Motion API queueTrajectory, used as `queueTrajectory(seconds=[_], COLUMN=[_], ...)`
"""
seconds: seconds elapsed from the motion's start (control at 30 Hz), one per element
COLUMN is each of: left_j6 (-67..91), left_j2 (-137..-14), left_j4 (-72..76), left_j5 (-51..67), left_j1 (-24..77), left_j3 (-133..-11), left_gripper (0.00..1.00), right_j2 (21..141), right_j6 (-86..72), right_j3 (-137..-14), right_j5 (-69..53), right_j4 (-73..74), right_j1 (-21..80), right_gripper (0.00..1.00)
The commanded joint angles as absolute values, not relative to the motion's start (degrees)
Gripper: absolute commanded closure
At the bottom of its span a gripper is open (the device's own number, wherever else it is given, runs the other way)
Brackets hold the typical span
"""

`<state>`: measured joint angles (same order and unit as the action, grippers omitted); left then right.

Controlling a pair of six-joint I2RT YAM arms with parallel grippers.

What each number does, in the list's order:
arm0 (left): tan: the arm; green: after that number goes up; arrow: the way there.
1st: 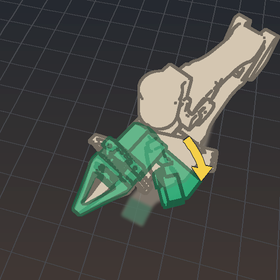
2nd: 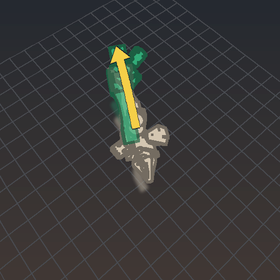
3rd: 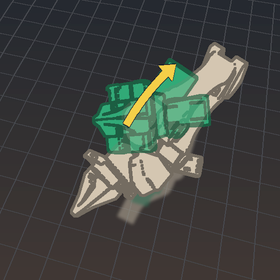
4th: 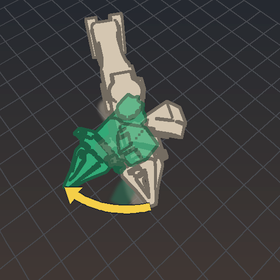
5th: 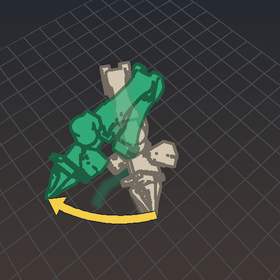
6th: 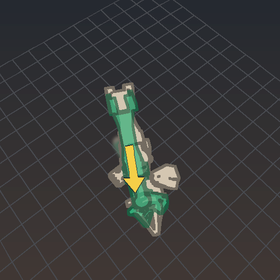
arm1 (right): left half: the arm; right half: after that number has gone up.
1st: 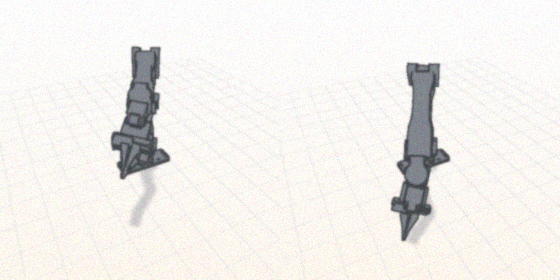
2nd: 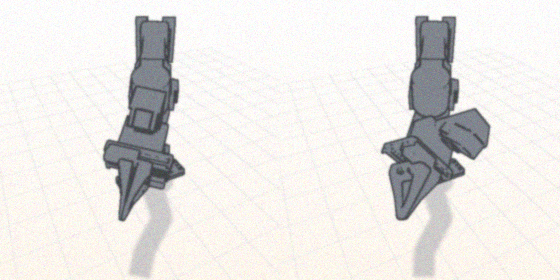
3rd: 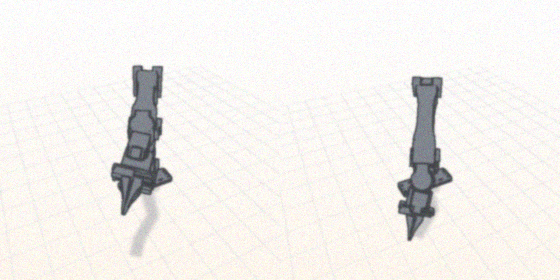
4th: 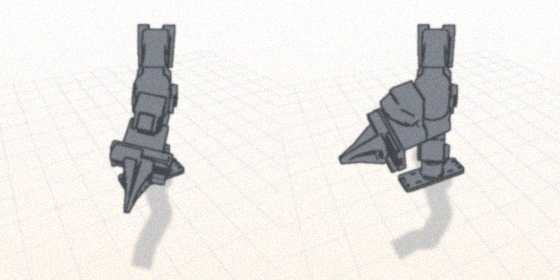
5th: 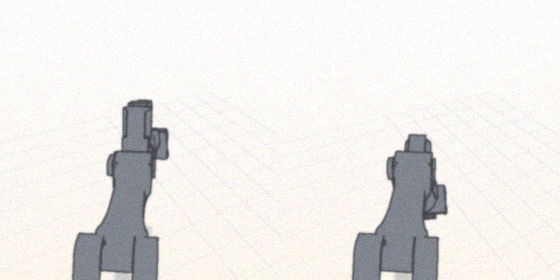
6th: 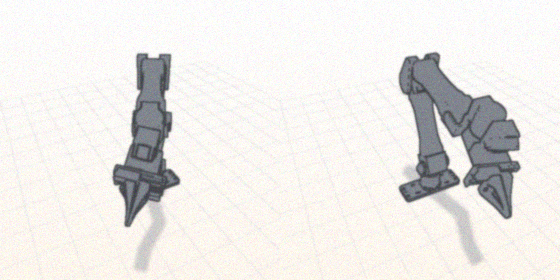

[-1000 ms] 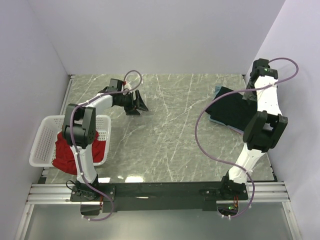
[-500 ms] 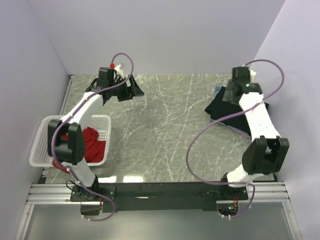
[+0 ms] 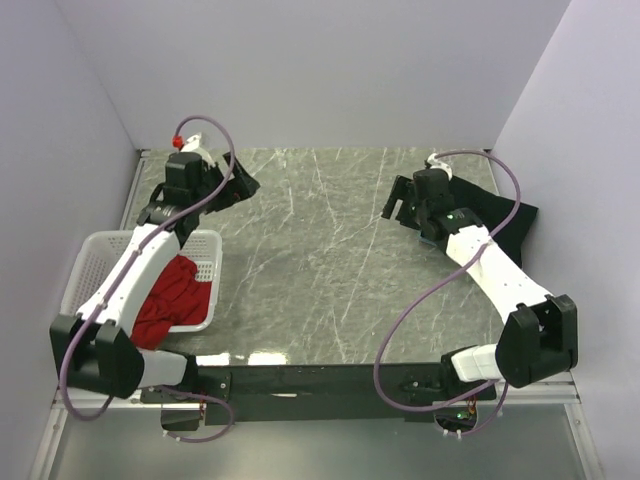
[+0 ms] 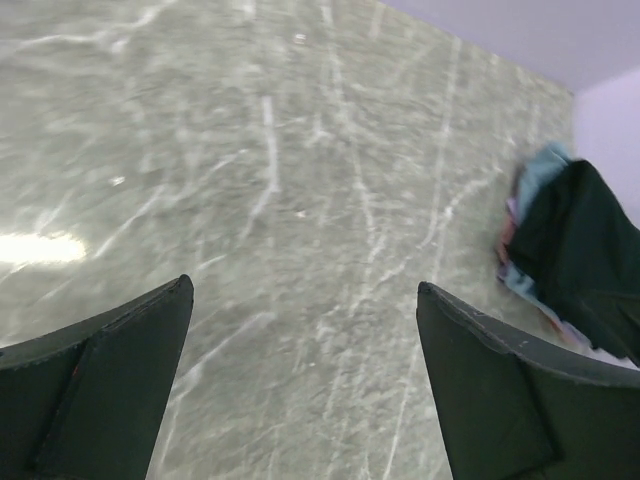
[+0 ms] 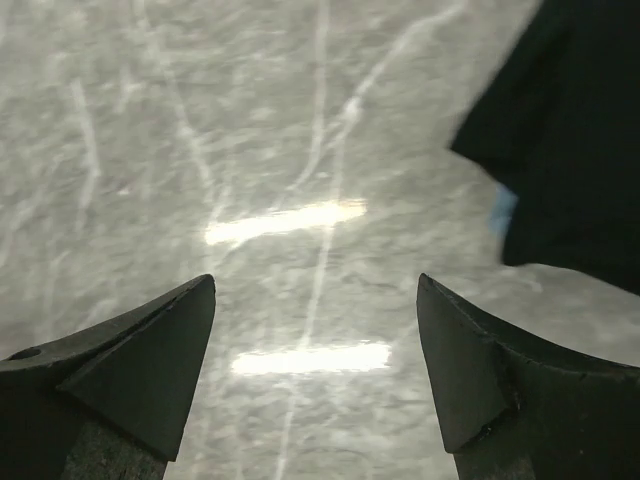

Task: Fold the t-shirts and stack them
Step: Reset both grippers

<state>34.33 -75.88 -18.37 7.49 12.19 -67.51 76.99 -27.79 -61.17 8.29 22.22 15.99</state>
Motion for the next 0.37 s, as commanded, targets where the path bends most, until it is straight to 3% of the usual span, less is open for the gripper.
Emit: queueTrajectory(seconds=[0.0,0.33], left_j6=[37.1,42.0], left_j2=[-70.9,-61.0], left_j4=[-19.2,-22.6], left_j5=[0.1,-14.1], left_j1=[12.2,12.2], left_j3=[-64.8,-56.7], left_gripper=[0.01,0.0], right_j2=[76.4,72.5], right_j6=[-30.3,-26.2], right_j3=[-61.5,-61.5], right_j5=[4.8,5.9], right_j4=[14.7,15.6], right_j1=[18.4,19.5], right_gripper=[0.12,0.13])
